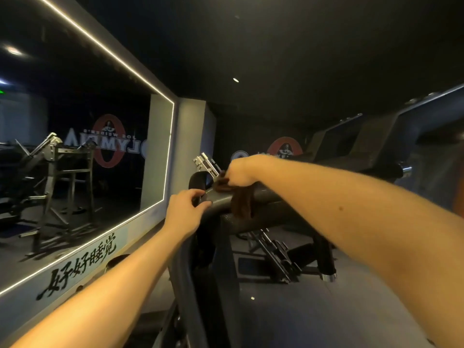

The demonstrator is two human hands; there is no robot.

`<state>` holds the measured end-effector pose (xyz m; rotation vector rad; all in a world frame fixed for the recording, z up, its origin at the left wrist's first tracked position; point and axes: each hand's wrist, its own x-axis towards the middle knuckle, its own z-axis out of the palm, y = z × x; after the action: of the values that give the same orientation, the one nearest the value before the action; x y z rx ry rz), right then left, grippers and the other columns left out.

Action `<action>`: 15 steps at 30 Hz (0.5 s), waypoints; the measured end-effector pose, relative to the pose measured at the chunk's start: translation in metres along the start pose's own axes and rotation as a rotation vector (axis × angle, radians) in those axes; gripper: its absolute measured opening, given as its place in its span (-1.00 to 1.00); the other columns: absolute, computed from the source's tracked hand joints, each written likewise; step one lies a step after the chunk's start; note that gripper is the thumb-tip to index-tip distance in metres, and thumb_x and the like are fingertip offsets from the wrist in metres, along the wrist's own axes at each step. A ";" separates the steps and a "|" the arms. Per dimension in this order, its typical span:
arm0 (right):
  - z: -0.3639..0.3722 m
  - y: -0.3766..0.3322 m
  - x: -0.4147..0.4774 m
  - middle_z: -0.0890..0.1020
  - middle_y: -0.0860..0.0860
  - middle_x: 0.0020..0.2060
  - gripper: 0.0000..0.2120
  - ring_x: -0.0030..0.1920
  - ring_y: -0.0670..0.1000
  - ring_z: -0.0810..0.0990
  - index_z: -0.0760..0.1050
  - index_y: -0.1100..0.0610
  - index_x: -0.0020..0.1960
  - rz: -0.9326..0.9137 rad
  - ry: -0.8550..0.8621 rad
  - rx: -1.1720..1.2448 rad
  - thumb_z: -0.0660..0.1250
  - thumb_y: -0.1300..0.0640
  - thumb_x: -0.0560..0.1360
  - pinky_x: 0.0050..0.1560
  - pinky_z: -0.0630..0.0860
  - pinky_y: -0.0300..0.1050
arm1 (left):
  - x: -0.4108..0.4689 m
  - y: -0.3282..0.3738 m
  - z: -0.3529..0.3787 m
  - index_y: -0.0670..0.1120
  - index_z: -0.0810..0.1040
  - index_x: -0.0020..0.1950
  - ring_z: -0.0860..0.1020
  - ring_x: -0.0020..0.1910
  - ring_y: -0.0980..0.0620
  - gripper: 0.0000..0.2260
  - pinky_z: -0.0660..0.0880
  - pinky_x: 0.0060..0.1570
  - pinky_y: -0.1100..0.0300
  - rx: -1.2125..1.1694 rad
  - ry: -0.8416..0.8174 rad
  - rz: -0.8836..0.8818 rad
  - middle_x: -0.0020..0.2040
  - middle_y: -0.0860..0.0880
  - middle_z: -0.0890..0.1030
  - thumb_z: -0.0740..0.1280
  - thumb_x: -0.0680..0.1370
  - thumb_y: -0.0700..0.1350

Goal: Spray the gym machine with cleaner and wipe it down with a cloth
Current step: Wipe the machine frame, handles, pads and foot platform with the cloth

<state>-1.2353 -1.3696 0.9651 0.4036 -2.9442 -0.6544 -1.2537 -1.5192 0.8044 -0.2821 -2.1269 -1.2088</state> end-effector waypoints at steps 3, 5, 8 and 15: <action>-0.007 0.044 -0.008 0.55 0.17 0.29 -0.66 0.20 0.17 0.55 0.48 0.23 0.41 0.214 -0.038 -0.049 0.15 0.09 0.72 0.18 0.43 -0.03 | 0.005 -0.002 0.000 -0.02 0.62 0.31 0.53 0.24 -0.05 -0.67 0.51 0.32 -0.10 0.004 -0.001 -0.024 0.19 -0.01 0.62 0.48 0.57 0.01; -0.004 0.054 -0.006 0.54 0.19 0.33 -0.62 0.30 0.21 0.54 0.45 0.25 0.45 0.265 -0.038 -0.107 0.15 0.09 0.71 0.34 0.45 0.04 | 0.007 -0.002 0.002 0.00 0.63 0.29 0.54 0.21 -0.04 -0.67 0.53 0.29 -0.12 0.008 0.006 -0.024 0.17 0.00 0.62 0.48 0.55 0.03; 0.002 0.034 -0.001 0.53 0.21 0.36 -0.61 0.33 0.23 0.52 0.43 0.28 0.45 0.178 -0.051 -0.078 0.13 0.12 0.72 0.33 0.42 0.03 | 0.008 0.000 0.004 0.00 0.63 0.27 0.53 0.18 -0.04 -0.68 0.54 0.26 -0.12 0.017 0.008 -0.028 0.14 0.00 0.61 0.49 0.55 0.05; -0.003 0.057 -0.026 0.45 0.09 0.40 -0.44 0.34 0.15 0.47 0.26 -0.08 0.61 0.037 -0.206 0.173 0.22 0.20 0.65 0.20 0.39 0.00 | 0.023 0.020 0.016 0.08 0.63 0.26 0.51 0.24 -0.04 -0.66 0.44 0.29 -0.10 0.068 -0.009 0.061 0.19 0.05 0.61 0.44 0.55 0.19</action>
<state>-1.2228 -1.3138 0.9915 0.3118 -3.2086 -0.4645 -1.2687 -1.4976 0.8274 -0.3205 -2.1462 -1.1006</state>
